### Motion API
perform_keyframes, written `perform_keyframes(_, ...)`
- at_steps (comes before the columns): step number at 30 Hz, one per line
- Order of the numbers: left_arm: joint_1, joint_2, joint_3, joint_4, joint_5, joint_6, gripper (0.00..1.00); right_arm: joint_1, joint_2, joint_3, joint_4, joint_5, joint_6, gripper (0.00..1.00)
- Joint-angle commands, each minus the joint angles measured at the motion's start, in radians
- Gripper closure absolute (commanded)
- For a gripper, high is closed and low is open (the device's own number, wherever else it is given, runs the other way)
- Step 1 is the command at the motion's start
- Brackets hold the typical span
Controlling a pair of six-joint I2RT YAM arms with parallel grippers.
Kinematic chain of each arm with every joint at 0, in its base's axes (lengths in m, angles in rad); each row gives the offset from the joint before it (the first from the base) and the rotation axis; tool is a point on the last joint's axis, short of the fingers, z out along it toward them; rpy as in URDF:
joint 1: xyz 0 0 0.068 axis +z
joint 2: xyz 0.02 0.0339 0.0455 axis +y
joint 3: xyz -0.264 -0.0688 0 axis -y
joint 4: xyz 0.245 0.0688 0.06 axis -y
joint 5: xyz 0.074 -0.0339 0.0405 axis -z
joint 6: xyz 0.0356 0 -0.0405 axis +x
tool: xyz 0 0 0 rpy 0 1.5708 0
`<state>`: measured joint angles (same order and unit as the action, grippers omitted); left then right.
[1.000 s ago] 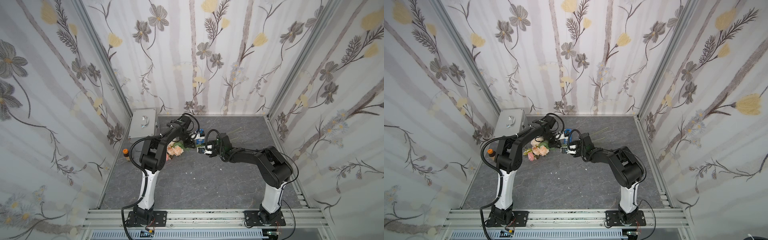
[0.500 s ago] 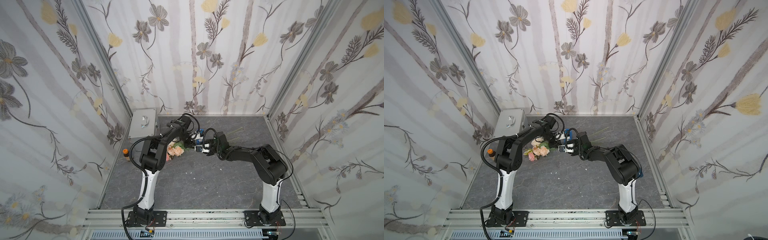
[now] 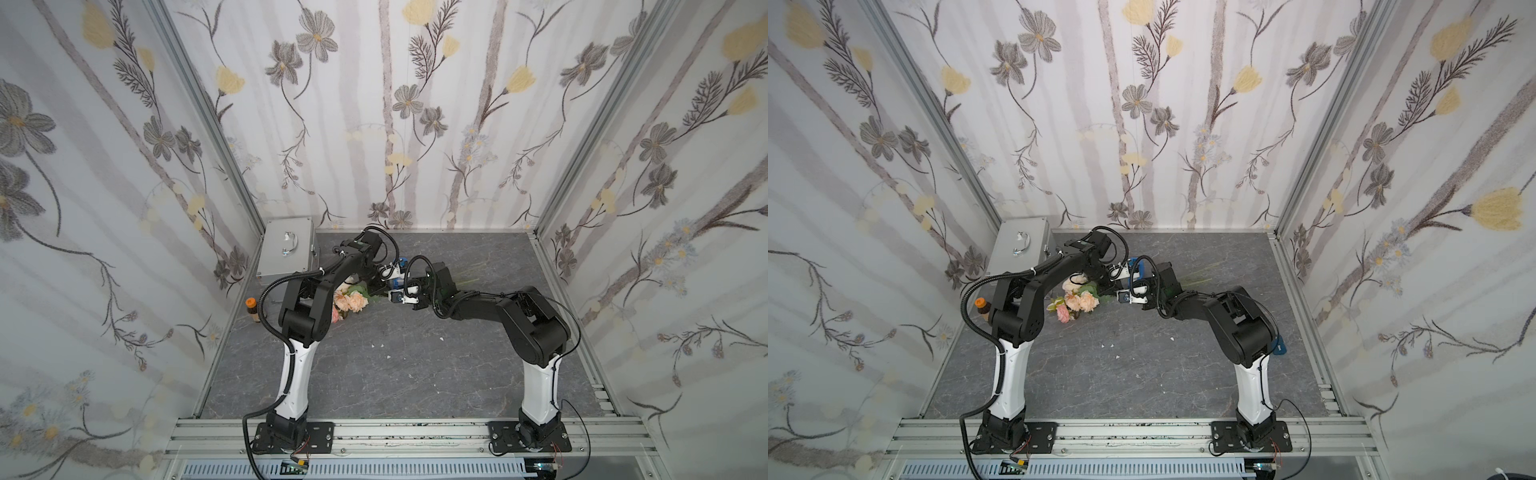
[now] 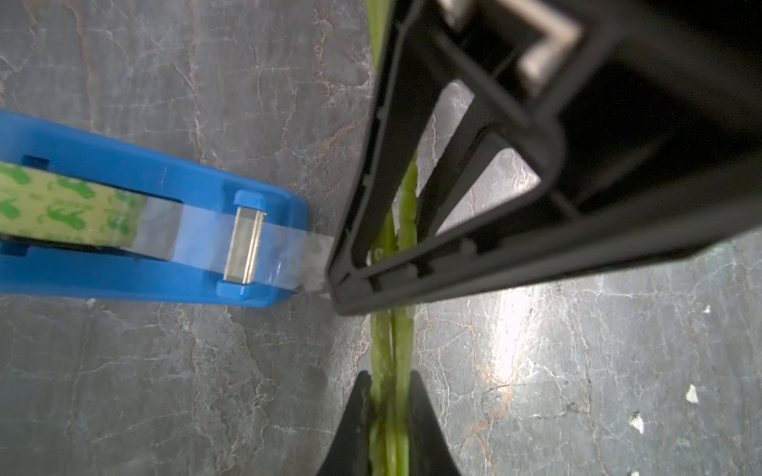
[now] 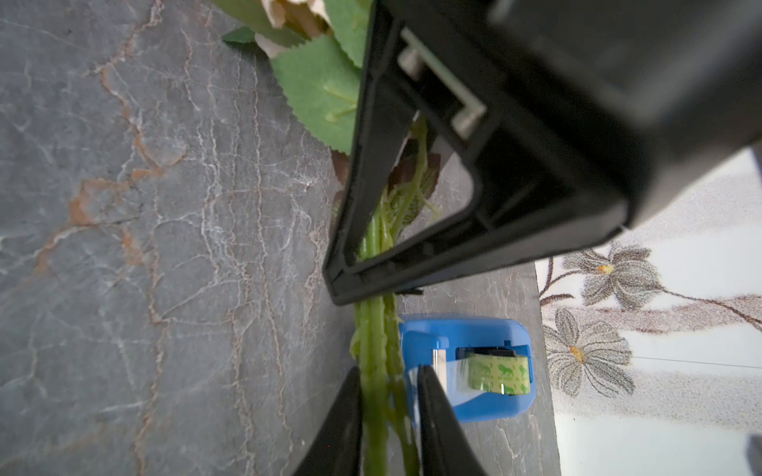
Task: Wrap bouquets with tape
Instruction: Wrap the tape around the bouquet.
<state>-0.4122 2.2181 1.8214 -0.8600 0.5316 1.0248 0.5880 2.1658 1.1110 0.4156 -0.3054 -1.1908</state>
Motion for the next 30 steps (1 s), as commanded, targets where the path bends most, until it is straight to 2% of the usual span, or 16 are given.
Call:
perform_keyframes(1,0.001,-0.012,0.000,-0.038,0.063,0.017,1.00,-0.001,0.006,0.017,0.034,0.061,-0.004,0.92)
perform_keyframes(3,0.001,-0.010,0.003,-0.040,0.062,0.017,1.00,-0.001,0.006,0.018,0.032,0.069,-0.016,1.00)
perform_keyframes(8,0.003,-0.011,0.003,-0.038,0.059,0.010,1.00,0.000,-0.012,0.003,0.049,0.084,-0.028,1.00)
perform_keyframes(11,0.000,-0.014,0.000,-0.012,0.043,-0.041,1.00,0.004,-0.024,-0.002,0.059,0.093,-0.031,1.00)
perform_keyframes(12,0.000,-0.017,-0.001,-0.005,0.043,-0.069,0.92,0.006,-0.029,-0.008,0.068,0.105,-0.039,1.00)
perform_keyframes(13,0.000,-0.019,0.000,-0.006,0.043,-0.081,0.74,0.009,-0.032,-0.012,0.076,0.109,-0.044,1.00)
perform_keyframes(14,-0.002,-0.021,0.002,-0.011,0.038,-0.088,0.66,0.008,-0.041,-0.020,0.081,0.109,-0.052,1.00)
perform_keyframes(19,0.000,-0.005,0.047,-0.080,0.019,-0.101,0.40,0.014,-0.078,-0.062,0.111,0.115,-0.083,1.00)
perform_keyframes(22,0.000,-0.004,0.058,-0.101,0.035,-0.102,0.37,0.019,-0.095,-0.080,0.117,0.111,-0.098,1.00)
perform_keyframes(30,-0.016,0.032,0.115,-0.108,0.016,-0.108,0.38,0.038,-0.108,-0.087,0.122,0.078,-0.126,1.00)
